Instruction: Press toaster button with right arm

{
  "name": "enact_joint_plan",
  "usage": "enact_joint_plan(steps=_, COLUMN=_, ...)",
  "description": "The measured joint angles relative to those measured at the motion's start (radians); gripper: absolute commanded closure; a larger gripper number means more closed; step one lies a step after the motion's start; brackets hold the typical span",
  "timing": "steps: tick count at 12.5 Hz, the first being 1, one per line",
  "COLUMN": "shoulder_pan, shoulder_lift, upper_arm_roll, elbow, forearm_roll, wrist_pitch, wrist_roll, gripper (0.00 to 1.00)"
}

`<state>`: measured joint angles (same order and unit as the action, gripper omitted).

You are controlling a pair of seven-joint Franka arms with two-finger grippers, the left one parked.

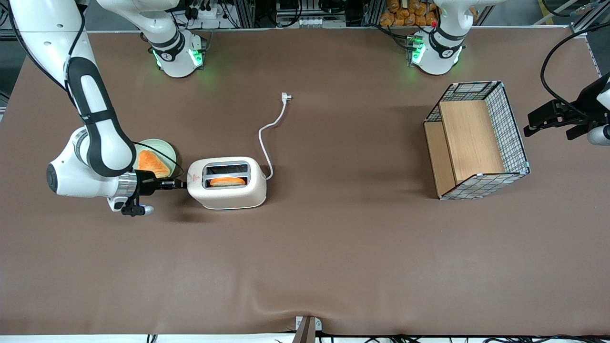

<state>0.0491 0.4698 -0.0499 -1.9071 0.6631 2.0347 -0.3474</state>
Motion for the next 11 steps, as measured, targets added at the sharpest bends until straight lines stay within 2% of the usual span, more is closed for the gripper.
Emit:
enact_joint_plan(steps=7, shoulder_pan=-0.017, shoulder_lift=0.015, upper_arm_roll=-0.002, elbow=0.038, forearm_roll=-0.015, wrist_pitch=-0.008, wrist_roll=-0.016, gripper=1.00)
enact_joint_plan(steps=8, shoulder_pan=-0.025, shoulder_lift=0.015, upper_arm_roll=-0.002, elbow=0.050, forearm_roll=-0.026, wrist_pitch=-0.021, wrist_roll=-0.019, gripper=0.91)
enact_joint_plan(steps=9, shoulder_pan=-0.034, shoulder_lift=0.015, upper_arm_roll=-0.002, elbow=0.066, forearm_roll=-0.035, wrist_pitch=-0.042, wrist_roll=-0.021, gripper=0.64)
enact_joint_plan(steps=10, shoulder_pan=-0.040, shoulder_lift=0.016, upper_arm_roll=-0.002, elbow=0.079, forearm_roll=-0.040, wrist_pitch=-0.056, wrist_roll=-0.021, gripper=0.24)
enact_joint_plan(steps=11, shoulder_pan=-0.042, shoulder_lift=0.016, upper_arm_roll=-0.002, elbow=0.086, forearm_roll=-0.041, wrist_pitch=-0.063, wrist_roll=-0.022, gripper=0.00)
